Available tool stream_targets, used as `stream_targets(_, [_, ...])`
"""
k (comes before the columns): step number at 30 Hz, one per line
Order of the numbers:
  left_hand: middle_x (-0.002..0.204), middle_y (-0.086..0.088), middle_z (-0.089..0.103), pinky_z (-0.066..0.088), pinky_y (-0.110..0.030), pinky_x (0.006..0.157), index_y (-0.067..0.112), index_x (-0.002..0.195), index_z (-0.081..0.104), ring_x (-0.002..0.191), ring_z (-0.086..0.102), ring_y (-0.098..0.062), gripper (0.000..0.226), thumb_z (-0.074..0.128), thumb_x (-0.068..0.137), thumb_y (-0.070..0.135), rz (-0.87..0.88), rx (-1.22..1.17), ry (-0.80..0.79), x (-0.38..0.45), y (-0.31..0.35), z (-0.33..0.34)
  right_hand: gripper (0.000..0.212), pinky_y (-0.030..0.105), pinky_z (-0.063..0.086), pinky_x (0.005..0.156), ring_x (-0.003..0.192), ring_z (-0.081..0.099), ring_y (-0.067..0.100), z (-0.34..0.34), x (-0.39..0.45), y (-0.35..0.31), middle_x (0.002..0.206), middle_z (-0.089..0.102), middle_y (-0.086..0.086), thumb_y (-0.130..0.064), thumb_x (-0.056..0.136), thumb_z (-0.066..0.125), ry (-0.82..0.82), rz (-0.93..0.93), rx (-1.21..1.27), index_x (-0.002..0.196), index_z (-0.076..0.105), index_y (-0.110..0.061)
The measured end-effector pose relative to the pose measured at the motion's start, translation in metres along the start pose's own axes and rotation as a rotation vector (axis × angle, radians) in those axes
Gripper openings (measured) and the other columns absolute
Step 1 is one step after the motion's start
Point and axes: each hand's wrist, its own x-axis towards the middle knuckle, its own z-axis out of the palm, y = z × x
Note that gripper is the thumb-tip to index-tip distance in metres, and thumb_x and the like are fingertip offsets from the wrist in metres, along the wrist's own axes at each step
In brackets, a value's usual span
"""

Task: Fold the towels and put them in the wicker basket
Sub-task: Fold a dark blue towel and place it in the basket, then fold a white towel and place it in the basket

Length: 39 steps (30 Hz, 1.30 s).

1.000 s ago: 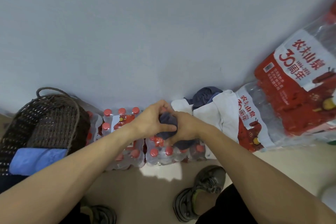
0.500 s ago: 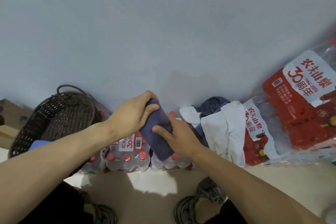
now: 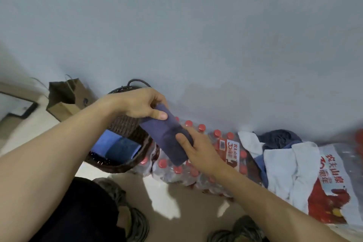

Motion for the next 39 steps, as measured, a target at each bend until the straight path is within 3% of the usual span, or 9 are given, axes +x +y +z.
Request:
stream_targets(3, [0.093,0.008,0.072,0.054,-0.032,0.082,0.026,0.097,0.070,0.092,0.067,-0.013,0.011,0.073,0.086,0.027,-0.128,0.028,0.050,-0.009,-0.047,-0.016,0.036,0.006,0.045,0.086,0.108,0.059,-0.004,0.023,0.036,-0.011,0.121,0.064,-0.017,-0.033,0.099,0.056,-0.104,0.008,0.001,0.135,0.057,-0.027])
stream_targets(8, [0.097,0.001,0.070,0.046,-0.021,0.075,0.017,0.103,0.069,0.094,0.064,-0.017,0.017,0.072,0.087,0.018,-0.335,-0.147,0.336,-0.024,-0.114,-0.014,0.038,0.031,0.052,0.093,0.111,0.064,0.012,0.049,0.112,-0.025,0.120,0.070,-0.003,-0.032,0.090,0.070,-0.168,0.006,-0.158,0.126,0.067,-0.019])
stream_targets(13, [0.102,-0.005,0.068,0.047,-0.025,0.082,0.017,0.094,0.066,0.093,0.061,-0.016,0.018,0.078,0.081,0.016,-0.531,-0.327,0.587,-0.025,-0.153,0.008,0.041,0.034,0.049,0.095,0.114,0.062,0.028,0.083,0.173,-0.024,0.123,0.068,0.007,-0.029,0.090,0.067,-0.328,0.029,-0.540,0.129,0.062,-0.018])
stream_targets(19, [0.106,-0.007,0.065,0.047,-0.030,0.087,0.013,0.107,0.063,0.101,0.060,-0.024,0.028,0.074,0.084,0.025,-0.623,-0.201,0.521,-0.018,-0.173,0.031,0.030,0.030,0.039,0.081,0.099,0.054,0.023,0.109,0.203,-0.002,0.118,0.060,0.011,-0.028,0.091,0.066,-0.579,0.228,-0.673,0.111,0.048,-0.016])
stream_targets(25, [0.124,-0.011,0.058,0.046,-0.037,0.099,0.014,0.127,0.052,0.113,0.056,-0.028,0.043,0.066,0.087,0.018,-0.677,-0.067,0.400,-0.017,-0.173,0.037,0.034,0.031,0.042,0.078,0.098,0.056,0.022,0.116,0.214,-0.003,0.107,0.062,0.006,-0.029,0.088,0.071,-0.721,0.362,-0.610,0.114,0.060,-0.011])
stream_targets(30, [0.121,-0.012,0.056,0.047,-0.038,0.093,0.015,0.129,0.048,0.108,0.057,-0.031,0.059,0.074,0.077,0.016,-0.601,0.089,0.351,-0.023,-0.166,0.034,0.036,0.031,0.042,0.076,0.094,0.057,0.023,0.116,0.215,-0.001,0.098,0.060,0.003,-0.033,0.080,0.079,-0.665,0.286,-0.720,0.103,0.060,-0.013])
stream_targets(33, [0.117,-0.011,0.047,0.044,-0.036,0.085,0.016,0.123,0.053,0.104,0.055,-0.032,0.047,0.070,0.080,0.012,-0.493,0.244,0.389,-0.024,-0.162,0.038,0.046,0.033,0.045,0.073,0.089,0.057,0.025,0.115,0.211,0.000,0.097,0.058,0.005,-0.029,0.065,0.089,-0.499,0.104,-0.750,0.091,0.053,-0.016])
stream_targets(35, [0.119,-0.010,0.049,0.040,-0.033,0.084,0.014,0.122,0.059,0.108,0.054,-0.031,0.039,0.064,0.083,0.009,-0.447,0.262,0.325,-0.024,-0.161,0.043,0.045,0.035,0.048,0.072,0.086,0.059,0.026,0.115,0.209,0.000,0.093,0.062,0.005,-0.023,0.062,0.090,-0.506,0.081,-0.697,0.086,0.053,-0.018])
stream_targets(39, [0.124,-0.011,0.052,0.040,-0.033,0.092,0.013,0.124,0.059,0.114,0.053,-0.030,0.038,0.059,0.087,0.007,-0.502,0.185,0.239,-0.022,-0.161,0.047,0.069,0.032,0.047,0.080,0.098,0.058,0.025,0.116,0.203,-0.002,0.111,0.061,0.005,-0.029,0.058,0.093,-0.678,0.130,-0.771,0.113,0.053,-0.019])
